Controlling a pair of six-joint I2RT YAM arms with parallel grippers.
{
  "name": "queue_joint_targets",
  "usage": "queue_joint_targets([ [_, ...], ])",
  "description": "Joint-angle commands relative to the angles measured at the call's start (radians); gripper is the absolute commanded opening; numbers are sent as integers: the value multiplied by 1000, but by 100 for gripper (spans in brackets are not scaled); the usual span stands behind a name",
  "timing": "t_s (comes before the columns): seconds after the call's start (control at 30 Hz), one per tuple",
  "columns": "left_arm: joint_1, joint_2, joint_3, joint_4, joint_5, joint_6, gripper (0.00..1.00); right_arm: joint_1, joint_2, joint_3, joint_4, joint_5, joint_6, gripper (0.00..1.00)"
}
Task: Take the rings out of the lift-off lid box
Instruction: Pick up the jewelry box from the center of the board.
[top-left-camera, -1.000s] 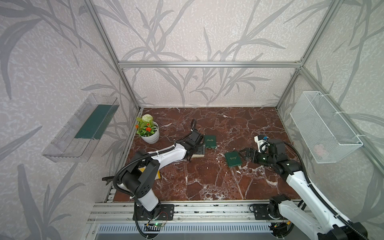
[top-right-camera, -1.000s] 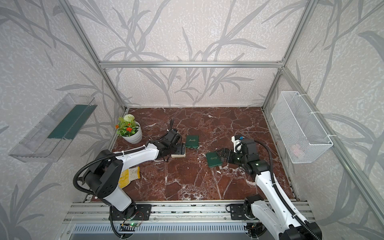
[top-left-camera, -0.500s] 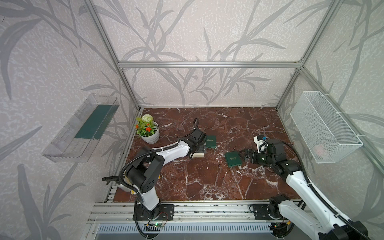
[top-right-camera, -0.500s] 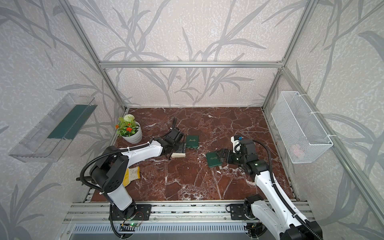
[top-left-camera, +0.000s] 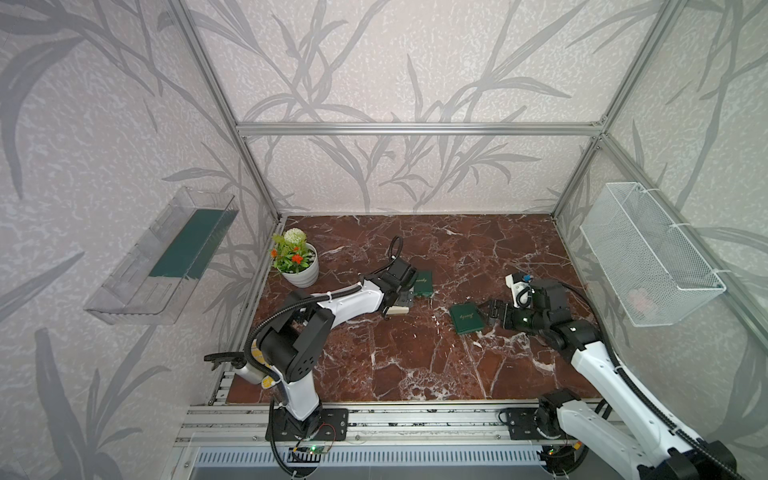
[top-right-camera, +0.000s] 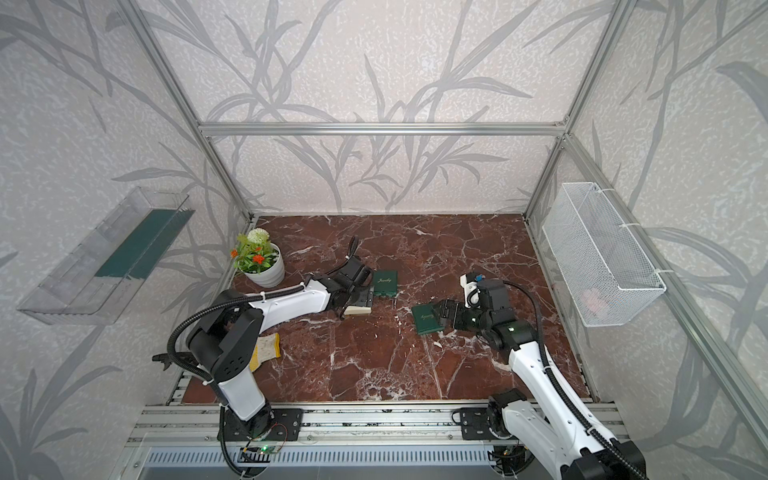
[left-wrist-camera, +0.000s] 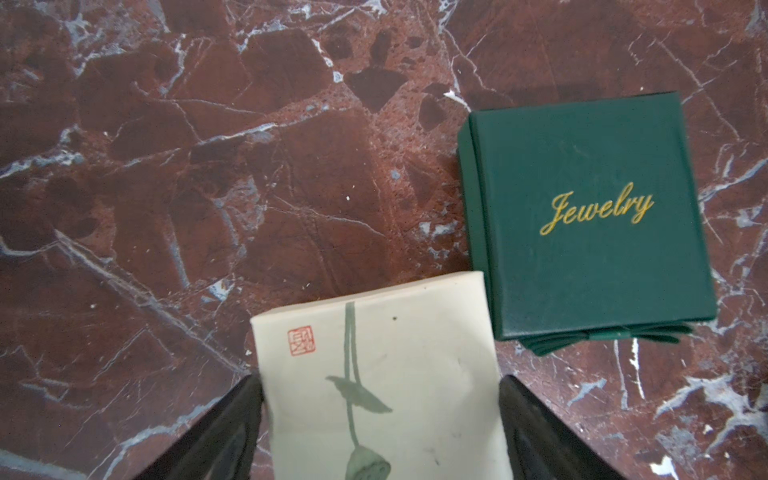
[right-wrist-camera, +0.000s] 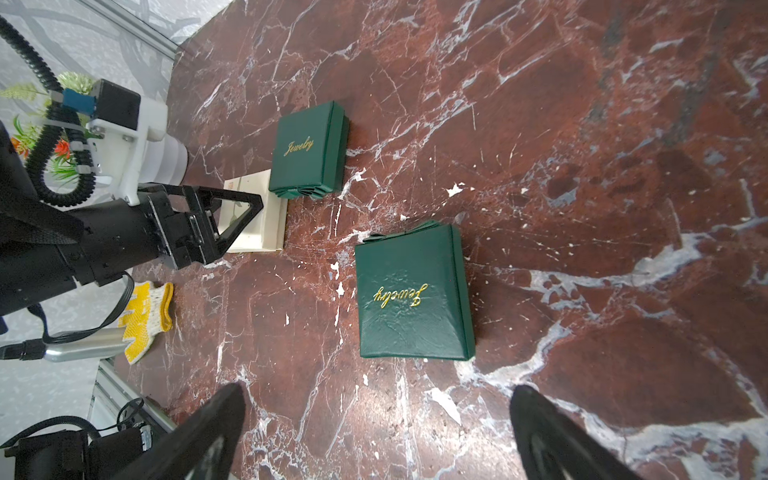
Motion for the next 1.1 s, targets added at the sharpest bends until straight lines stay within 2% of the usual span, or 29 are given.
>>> queue_joint_targets([
  [0.0, -11, 9, 10, -44, -25, -6, 87, 9, 1, 7, -20, 12, -7, 100],
  [0.2, -19, 22, 14, -61, -45, -27, 94, 15, -3, 3, -25, 15, -5, 100],
  [0.23, -20, 26, 13, -61, -45, -32, 99, 17, -3, 2, -24, 15, -5, 100],
  [0.33, -27, 29, 12, -62, -51, -39, 99, 19, -2, 2, -26, 16, -6, 100],
  [0.6, -31, 28, 9, -54, -58, -43, 88, 24, 3, 3, -28, 19, -3, 100],
  [0.77, -30, 27, 5, -54, -54, -55, 86, 40, -1, 5, -25, 18, 6, 100],
  [1.07, -29, -101, -73, 16, 37, -48, 85, 201, 42, -10, 84, 33, 119, 93],
])
